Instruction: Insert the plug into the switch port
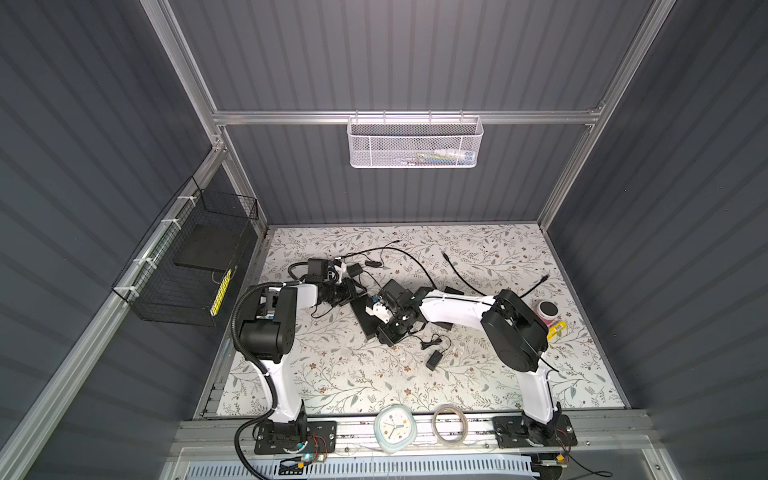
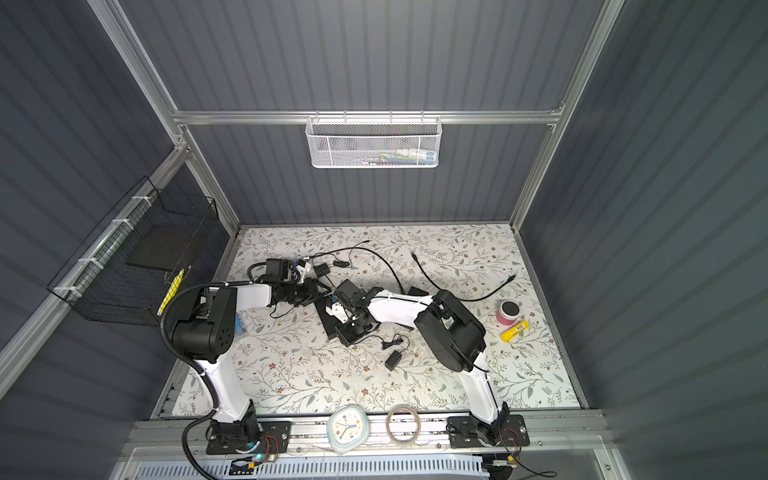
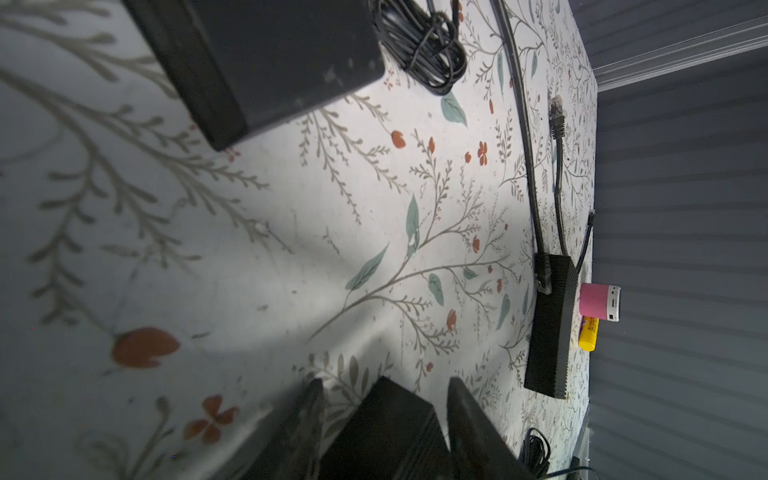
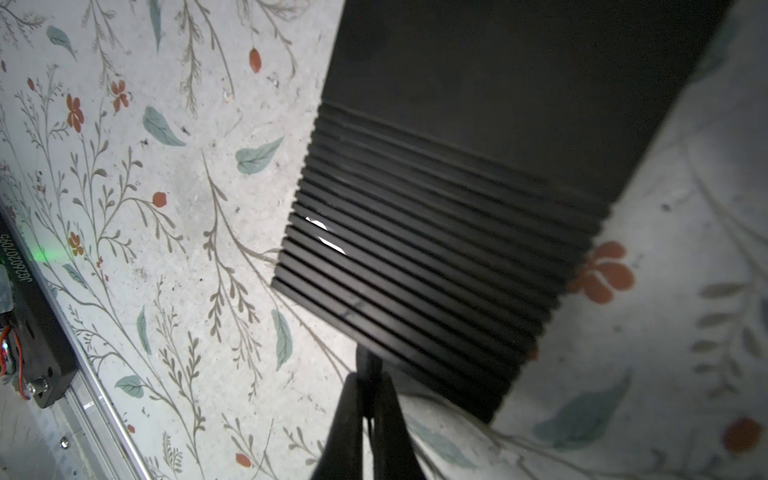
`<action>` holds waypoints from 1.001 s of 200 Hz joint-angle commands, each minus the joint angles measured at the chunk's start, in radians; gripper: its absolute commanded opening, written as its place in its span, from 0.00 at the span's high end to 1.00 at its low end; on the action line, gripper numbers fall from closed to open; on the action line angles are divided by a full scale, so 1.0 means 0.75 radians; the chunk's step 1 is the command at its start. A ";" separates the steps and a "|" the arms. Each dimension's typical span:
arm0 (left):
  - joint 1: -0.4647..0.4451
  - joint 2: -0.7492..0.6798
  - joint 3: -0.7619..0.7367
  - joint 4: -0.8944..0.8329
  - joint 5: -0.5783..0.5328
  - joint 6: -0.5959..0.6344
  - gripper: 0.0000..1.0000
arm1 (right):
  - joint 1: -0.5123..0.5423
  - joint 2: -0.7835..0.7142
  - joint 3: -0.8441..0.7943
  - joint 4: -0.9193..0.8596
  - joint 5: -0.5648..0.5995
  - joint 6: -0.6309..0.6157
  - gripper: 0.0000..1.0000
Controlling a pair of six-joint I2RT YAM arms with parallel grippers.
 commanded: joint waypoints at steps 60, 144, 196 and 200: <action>0.002 -0.036 -0.092 -0.095 -0.072 0.020 0.51 | -0.027 -0.041 0.053 0.013 0.142 0.055 1.00; -0.037 -0.051 -0.146 -0.070 -0.069 0.007 0.51 | -0.048 -0.020 0.099 -0.031 0.121 -0.067 1.00; -0.085 -0.038 -0.183 -0.030 -0.064 -0.030 0.51 | -0.093 -0.001 0.164 -0.066 0.140 -0.123 1.00; -0.089 -0.037 -0.190 -0.025 -0.062 -0.035 0.51 | -0.094 0.004 0.176 -0.071 0.141 -0.127 1.00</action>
